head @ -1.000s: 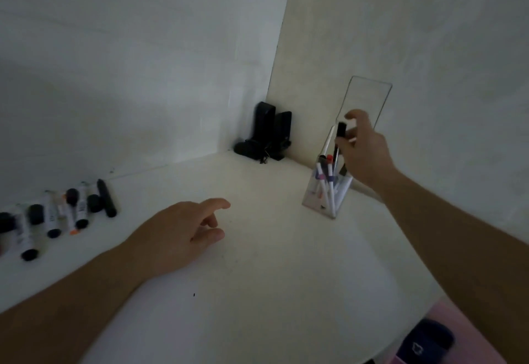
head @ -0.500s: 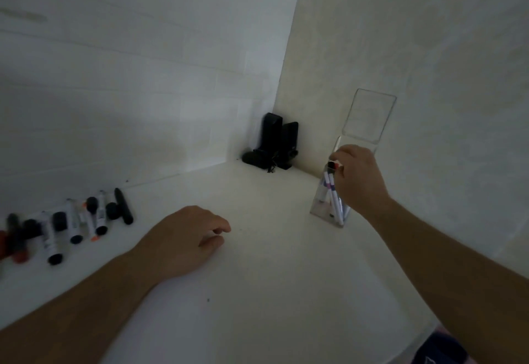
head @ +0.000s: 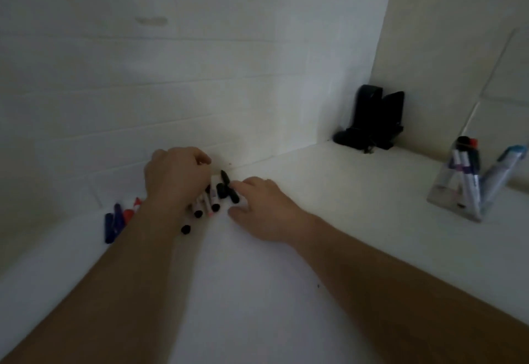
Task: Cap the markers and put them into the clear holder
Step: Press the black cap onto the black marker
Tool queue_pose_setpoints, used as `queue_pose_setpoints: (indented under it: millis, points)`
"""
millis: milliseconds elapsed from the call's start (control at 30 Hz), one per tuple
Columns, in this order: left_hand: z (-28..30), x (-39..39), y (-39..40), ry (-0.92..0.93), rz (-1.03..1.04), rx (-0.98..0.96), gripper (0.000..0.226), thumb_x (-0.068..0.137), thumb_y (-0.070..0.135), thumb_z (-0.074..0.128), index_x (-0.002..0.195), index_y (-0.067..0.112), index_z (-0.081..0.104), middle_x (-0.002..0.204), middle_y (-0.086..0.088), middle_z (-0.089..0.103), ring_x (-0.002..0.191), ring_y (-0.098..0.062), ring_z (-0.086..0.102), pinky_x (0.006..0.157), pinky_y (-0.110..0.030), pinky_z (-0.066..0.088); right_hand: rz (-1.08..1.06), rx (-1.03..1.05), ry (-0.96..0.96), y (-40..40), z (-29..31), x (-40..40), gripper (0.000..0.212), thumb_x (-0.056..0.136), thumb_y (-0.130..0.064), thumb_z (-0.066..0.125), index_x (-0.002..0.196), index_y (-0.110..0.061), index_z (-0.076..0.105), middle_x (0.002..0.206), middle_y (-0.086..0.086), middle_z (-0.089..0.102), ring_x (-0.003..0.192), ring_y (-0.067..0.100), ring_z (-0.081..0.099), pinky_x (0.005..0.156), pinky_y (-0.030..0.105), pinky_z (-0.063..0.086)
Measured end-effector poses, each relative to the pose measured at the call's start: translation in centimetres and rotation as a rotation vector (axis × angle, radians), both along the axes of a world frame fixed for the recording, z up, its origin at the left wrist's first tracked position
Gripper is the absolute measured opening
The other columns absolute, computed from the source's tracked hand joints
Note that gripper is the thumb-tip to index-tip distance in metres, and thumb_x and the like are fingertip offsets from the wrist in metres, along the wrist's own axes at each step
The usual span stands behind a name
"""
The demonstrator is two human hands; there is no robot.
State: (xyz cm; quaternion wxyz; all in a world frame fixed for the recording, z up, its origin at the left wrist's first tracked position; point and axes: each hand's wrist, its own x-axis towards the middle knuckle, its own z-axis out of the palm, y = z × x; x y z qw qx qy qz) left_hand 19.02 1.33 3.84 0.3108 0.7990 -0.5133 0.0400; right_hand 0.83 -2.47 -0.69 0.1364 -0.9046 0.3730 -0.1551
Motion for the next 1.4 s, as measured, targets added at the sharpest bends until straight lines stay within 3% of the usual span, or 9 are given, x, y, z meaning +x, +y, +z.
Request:
queue_pose_setpoints:
  millis: [200,300,433,567,667,833,1000,1200,1400]
  points:
    - [-0.7,-0.7,-0.5,-0.061,-0.051,0.192,0.033,0.078,0.032,0.052,0.101,0.041,0.074,0.106,0.005,0.072,0.115,-0.027,0.048,0.100,-0.042,0.043,-0.072,-0.122,0.068,-1.4,0.0,1.6,0.039,0.096,-0.045,0.048,0.116,-0.018,0.067,0.112,0.010,0.053,0.107,0.033,0.053,0.089,0.037,0.047]
    - [-1.3,-1.3,-0.8,-0.121,-0.102,0.260,0.027,0.080,0.047,0.054,0.095,0.039,0.075,0.082,0.008,0.071,0.110,-0.025,0.044,0.091,-0.039,0.035,-0.217,-0.142,0.133,-2.0,1.0,-0.1,0.039,0.098,-0.047,0.049,0.115,-0.014,0.063,0.116,0.011,0.054,0.105,0.031,0.057,0.079,0.036,0.045]
    - [-1.5,-1.8,-1.2,-0.251,-0.142,0.340,0.037,0.084,0.058,0.061,0.117,0.043,0.066,0.108,0.005,0.067,0.117,-0.028,0.042,0.096,-0.046,0.031,-0.292,-0.127,0.235,-2.2,2.2,-4.8,0.031,0.097,-0.050,0.048,0.105,-0.022,0.059,0.106,0.009,0.063,0.090,0.029,0.060,0.068,0.032,0.040]
    - [-1.6,-3.0,-1.3,-0.299,-0.216,0.331,0.035,0.085,0.057,0.065,0.118,0.044,0.063,0.114,0.011,0.066,0.116,-0.025,0.041,0.096,-0.045,0.029,-0.333,0.073,0.190,-2.3,3.7,-10.3,0.021,0.095,-0.036,0.056,0.102,-0.021,0.043,0.091,0.003,0.062,0.069,0.018,0.058,0.054,0.031,0.044]
    - [-1.8,-4.6,-1.1,-0.284,-0.268,0.316,0.029,0.090,0.049,0.062,0.118,0.044,0.058,0.109,0.016,0.069,0.114,-0.020,0.041,0.095,-0.043,0.027,-0.358,0.163,-0.075,-1.7,3.0,-13.3,0.028,0.095,-0.034,0.060,0.114,-0.030,0.039,0.079,0.000,0.070,0.063,0.016,0.069,0.057,0.034,0.059]
    - [-2.3,-7.5,-1.2,-0.231,-0.390,0.229,0.040,0.092,0.023,0.062,0.129,0.037,0.061,0.115,0.007,0.070,0.113,-0.023,0.057,0.095,-0.033,0.040,-0.332,0.264,-0.479,-1.1,2.2,-15.2,0.046,0.096,-0.017,0.051,0.135,-0.037,0.037,0.083,-0.002,0.073,0.063,0.016,0.070,0.057,0.030,0.053]
    - [-2.5,-9.7,-1.0,0.134,-0.468,0.073,0.033,0.088,0.008,0.067,0.105,0.035,0.074,0.090,0.014,0.070,0.077,0.005,0.060,0.063,0.002,0.036,-0.301,0.143,-0.358,-1.5,1.6,-15.3,0.033,0.099,-0.019,0.042,0.120,-0.040,0.054,0.078,0.001,0.065,0.057,0.018,0.056,0.053,0.035,0.048]
    - [-3.1,-10.1,-0.9,0.414,-0.519,0.008,0.031,0.087,0.008,0.072,0.097,0.037,0.077,0.085,0.007,0.077,0.069,0.002,0.066,0.063,-0.016,0.051,-0.246,0.098,-0.373,-1.2,1.1,-15.0,0.016,0.099,-0.050,0.052,0.099,-0.040,0.065,0.076,-0.004,0.065,0.064,0.015,0.061,0.062,0.037,0.053]
    - [-3.4,-9.9,-1.2,0.393,-0.534,0.026,0.030,0.086,0.011,0.074,0.104,0.035,0.077,0.088,0.010,0.077,0.065,0.008,0.063,0.065,-0.015,0.047,-0.224,0.026,-0.339,-1.4,1.0,-14.7,0.012,0.092,-0.052,0.062,0.097,-0.044,0.069,0.089,-0.011,0.067,0.083,0.007,0.062,0.080,0.035,0.055]
